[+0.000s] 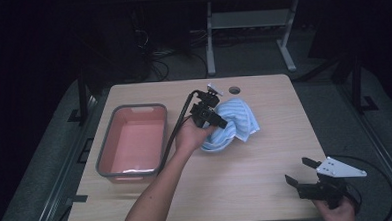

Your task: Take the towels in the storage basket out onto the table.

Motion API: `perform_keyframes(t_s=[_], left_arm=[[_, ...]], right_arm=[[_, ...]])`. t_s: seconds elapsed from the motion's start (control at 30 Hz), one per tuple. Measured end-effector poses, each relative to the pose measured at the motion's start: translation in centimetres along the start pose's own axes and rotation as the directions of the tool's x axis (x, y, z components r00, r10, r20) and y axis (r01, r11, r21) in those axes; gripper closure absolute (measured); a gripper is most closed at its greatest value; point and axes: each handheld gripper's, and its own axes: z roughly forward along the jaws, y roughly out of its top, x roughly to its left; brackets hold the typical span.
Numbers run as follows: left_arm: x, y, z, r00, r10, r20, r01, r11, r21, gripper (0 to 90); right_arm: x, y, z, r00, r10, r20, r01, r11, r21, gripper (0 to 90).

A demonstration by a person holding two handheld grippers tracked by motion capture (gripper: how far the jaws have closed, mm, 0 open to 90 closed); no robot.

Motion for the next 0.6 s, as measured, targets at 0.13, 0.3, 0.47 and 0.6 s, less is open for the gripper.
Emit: perform_keyframes(t_s=[0.13,0.3,0.47,0.6], left_arm=[[-0.2,-0.1,0.8,1.0,-0.004,0.009,0.004,1.0,0.007,72.9],[-0.3,-0.1,1.6,0.9999,-0.002,0.015,0.002,0.9999,0.016,72.9],[-0.3,-0.1,2.1,0.9998,-0.009,0.021,0.008,0.9998,0.017,72.9],[-0.3,-0.1,2.6,0.9995,-0.017,0.027,0.016,0.9996,0.023,72.8]], right_arm=[[-0.1,0.0,-0.1,1.0,0.0,0.002,0.0,1.0,-0.002,14.5],[-0.1,0.0,-0.2,1.0,-0.002,0.005,0.002,1.0,-0.004,14.5],[-0.1,0.0,-0.2,1.0,-0.001,0.004,0.001,1.0,-0.005,14.5],[-0.1,0.0,-0.2,1.0,-0.002,0.004,0.002,1.0,-0.002,14.4]])
